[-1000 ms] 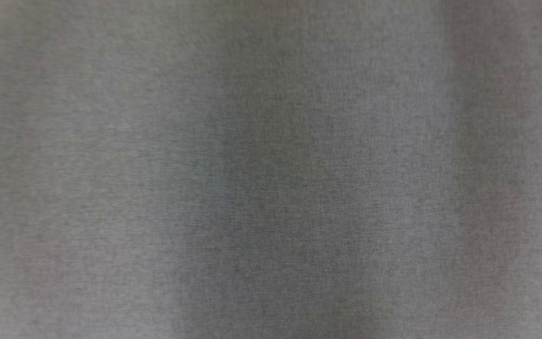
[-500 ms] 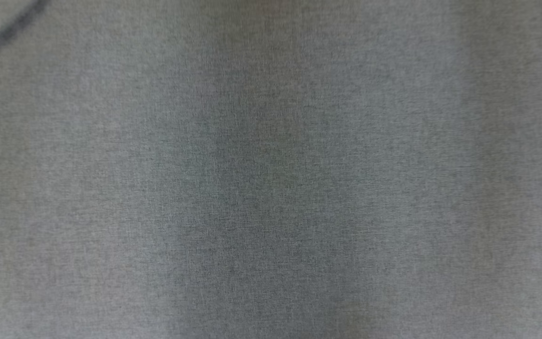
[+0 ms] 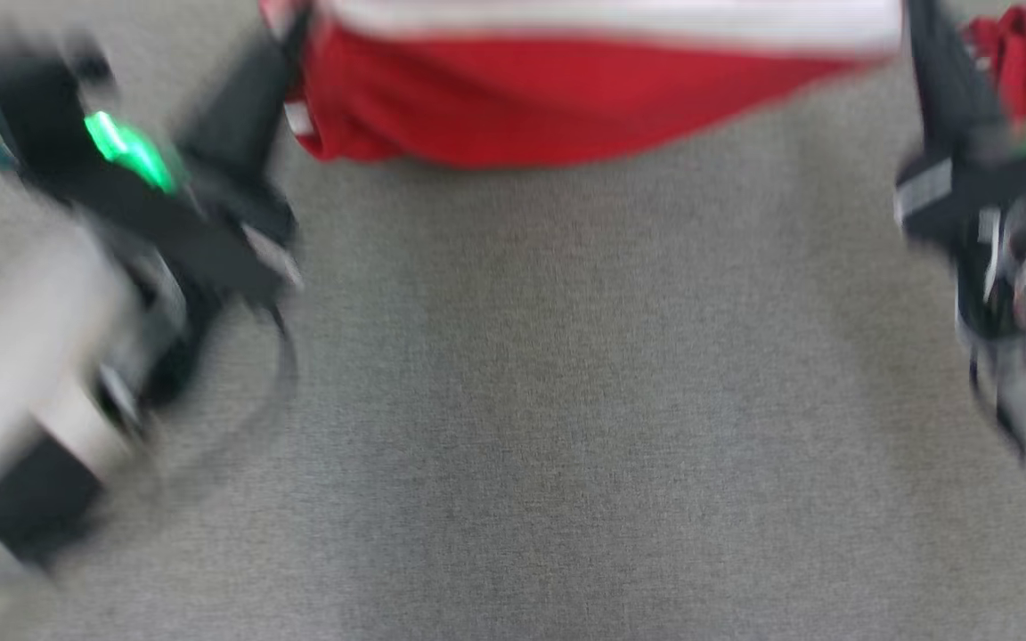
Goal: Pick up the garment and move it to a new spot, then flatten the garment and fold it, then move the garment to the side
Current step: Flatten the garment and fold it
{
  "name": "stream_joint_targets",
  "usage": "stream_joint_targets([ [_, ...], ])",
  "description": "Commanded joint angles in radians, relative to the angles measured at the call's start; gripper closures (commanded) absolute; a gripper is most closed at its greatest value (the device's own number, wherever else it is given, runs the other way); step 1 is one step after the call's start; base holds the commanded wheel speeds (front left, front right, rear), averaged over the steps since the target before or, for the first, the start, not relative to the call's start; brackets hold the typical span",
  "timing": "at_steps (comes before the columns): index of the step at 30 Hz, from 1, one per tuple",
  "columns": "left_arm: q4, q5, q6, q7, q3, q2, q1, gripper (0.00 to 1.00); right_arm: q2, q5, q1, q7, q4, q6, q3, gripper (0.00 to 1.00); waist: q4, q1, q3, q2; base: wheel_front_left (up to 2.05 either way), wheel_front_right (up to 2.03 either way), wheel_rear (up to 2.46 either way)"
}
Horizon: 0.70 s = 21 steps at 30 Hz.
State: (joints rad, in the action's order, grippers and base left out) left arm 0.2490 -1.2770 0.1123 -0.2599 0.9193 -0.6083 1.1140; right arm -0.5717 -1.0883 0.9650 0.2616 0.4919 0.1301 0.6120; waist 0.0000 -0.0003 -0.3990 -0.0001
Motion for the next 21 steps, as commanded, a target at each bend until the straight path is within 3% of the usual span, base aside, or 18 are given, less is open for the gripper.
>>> stream_joint_targets([
  [1,-0.014,0.022,-0.002,-0.005,-0.007,0.019,-0.062,1.00,-0.009,-0.005,-0.049,0.004,-0.014,0.001,-0.015,1.00,0.024,0.0003,0.067,0.0001,0.00,0.00,0.00],
  [5,-0.082,0.113,0.000,-0.003,-0.074,0.068,-0.332,1.00,0.009,0.019,-0.323,0.003,-0.102,0.001,-0.095,1.00,0.037,0.0003,0.118,0.0001,0.00,0.00,0.00],
  [9,-0.100,0.191,0.008,-0.003,-0.071,0.101,-0.538,1.00,0.037,0.055,-0.542,0.003,-0.178,0.001,-0.162,1.00,0.042,0.0003,0.160,0.0001,0.00,0.00,0.00],
  [16,-0.048,0.348,0.016,-0.004,-0.074,0.107,-0.756,1.00,0.042,0.113,-0.817,0.003,-0.265,0.001,-0.220,1.00,0.046,0.0003,0.221,0.0001,0.00,0.00,0.00],
  [21,-0.024,0.430,0.017,-0.004,-0.144,0.100,-0.869,1.00,0.034,0.068,-0.972,0.004,-0.323,0.001,-0.209,1.00,0.052,0.0003,0.252,0.0001,0.00,0.00,0.00],
])
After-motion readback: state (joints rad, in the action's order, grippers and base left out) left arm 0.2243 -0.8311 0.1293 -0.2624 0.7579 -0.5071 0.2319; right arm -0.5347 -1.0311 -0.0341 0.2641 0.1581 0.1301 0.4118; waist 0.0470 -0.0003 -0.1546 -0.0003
